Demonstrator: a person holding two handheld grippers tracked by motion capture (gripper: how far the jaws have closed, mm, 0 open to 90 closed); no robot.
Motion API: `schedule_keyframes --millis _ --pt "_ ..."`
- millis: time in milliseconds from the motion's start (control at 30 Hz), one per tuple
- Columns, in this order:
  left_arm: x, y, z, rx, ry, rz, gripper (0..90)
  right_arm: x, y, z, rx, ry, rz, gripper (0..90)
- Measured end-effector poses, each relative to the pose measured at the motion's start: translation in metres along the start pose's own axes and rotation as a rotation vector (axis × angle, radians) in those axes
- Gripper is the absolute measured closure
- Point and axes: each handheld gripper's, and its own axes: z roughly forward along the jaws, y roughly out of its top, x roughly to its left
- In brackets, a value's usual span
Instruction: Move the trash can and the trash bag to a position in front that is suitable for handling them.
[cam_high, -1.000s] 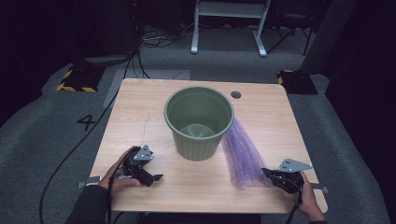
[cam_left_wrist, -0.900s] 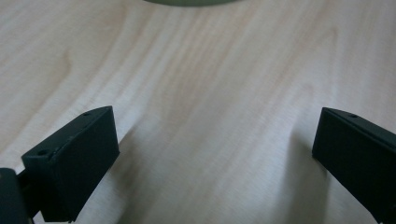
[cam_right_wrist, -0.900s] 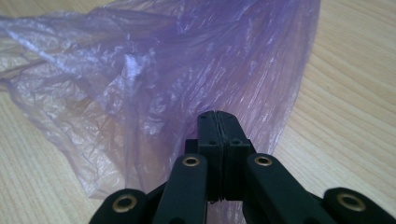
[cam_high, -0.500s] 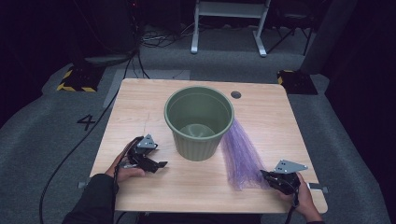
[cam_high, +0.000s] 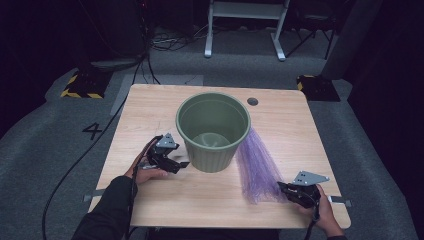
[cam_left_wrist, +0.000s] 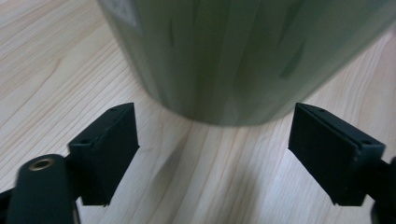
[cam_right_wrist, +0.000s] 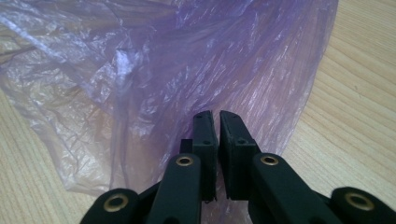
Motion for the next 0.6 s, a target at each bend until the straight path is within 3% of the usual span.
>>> schedule_keyframes --millis 300,600 --pt "-0.005 0.018 0.012 0.004 -0.046 0.032 14.9 0.003 0.001 0.003 -0.013 0.021 -0.012 90.0" --pt "-0.01 0.027 0.03 0.019 -0.019 0.068 14.9 0.01 0.001 0.003 -0.012 0.051 -0.04 90.0"
